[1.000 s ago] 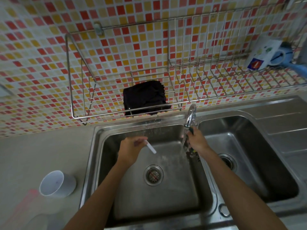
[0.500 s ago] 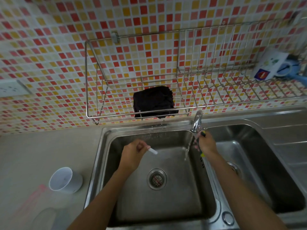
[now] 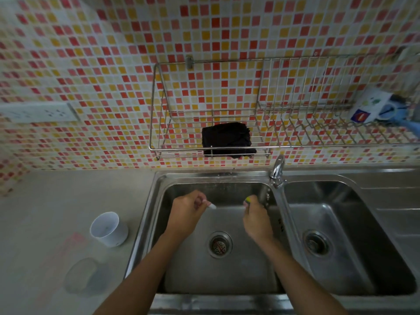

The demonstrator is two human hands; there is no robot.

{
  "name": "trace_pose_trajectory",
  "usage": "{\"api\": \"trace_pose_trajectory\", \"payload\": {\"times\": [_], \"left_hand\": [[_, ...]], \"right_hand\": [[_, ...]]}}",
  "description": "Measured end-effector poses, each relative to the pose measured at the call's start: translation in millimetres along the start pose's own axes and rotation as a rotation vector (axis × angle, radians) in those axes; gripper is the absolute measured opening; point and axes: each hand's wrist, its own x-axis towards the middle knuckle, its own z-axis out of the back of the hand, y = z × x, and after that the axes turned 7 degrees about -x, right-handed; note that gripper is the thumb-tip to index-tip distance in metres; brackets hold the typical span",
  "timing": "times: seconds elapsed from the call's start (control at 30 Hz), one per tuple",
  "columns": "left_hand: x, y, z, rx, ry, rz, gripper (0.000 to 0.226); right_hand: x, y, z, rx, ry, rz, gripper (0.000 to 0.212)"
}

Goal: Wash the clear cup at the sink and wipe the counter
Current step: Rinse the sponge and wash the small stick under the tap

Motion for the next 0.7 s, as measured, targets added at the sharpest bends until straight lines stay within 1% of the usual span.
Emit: {"api": "trace_pose_trajectory", "payload": {"times": [0.07,0.1,0.17,0.23,0.3,0.37,0.47,0.53,0.6,0.7], "left_hand": [[-8.8,3.0,2.2,0.054,0.034,0.040,0.015],[-12.8,4.3,3.7,0.069,0.038,0.050,0.016],[-17.4,3.4,8.5,0.065,-0.003,0.053,0.017],[-21.2,1.6,14.3,0.085,-0.019,0.038,0.017],[-23.1,3.9,19.4,0.085,-0.001,0.027,0.017],[-24.4,4.6,27.5,0.045,-0.032,0.034,0.017],[-26.0,5.7,41.1,0.005,-0.080,0.038,0.018],[-26.2,5.4,52.7,-0.012,-0.095,0.052,0.017],[-24.4,5.9,66.9,-0.031,-0.135,0.062,0.015],[-21.4,8.8,89.4,-0.064,-0.200,0.073,0.011]], "right_hand": [[-3.8,0.1,-4.8,-0.062,0.049,-0.014,0.010],[-7.3,1.4,-6.1,-0.064,0.046,-0.013,0.012],[-13.8,7.5,-5.9,-0.041,0.032,-0.007,0.017],[-17.5,12.5,-7.3,-0.035,0.091,-0.022,0.020],[-21.4,17.7,-7.7,-0.001,0.124,-0.023,0.018],[-25.3,29.3,-2.5,0.059,0.119,-0.037,0.014],[-27.3,61.0,13.9,0.148,0.149,-0.063,0.029],[-25.5,85.6,27.7,0.296,0.089,0.002,0.038],[-20.6,114.9,47.1,0.420,-0.035,0.118,0.047],[-3.6,159.6,73.2,0.394,-0.178,0.264,0.052]]}}
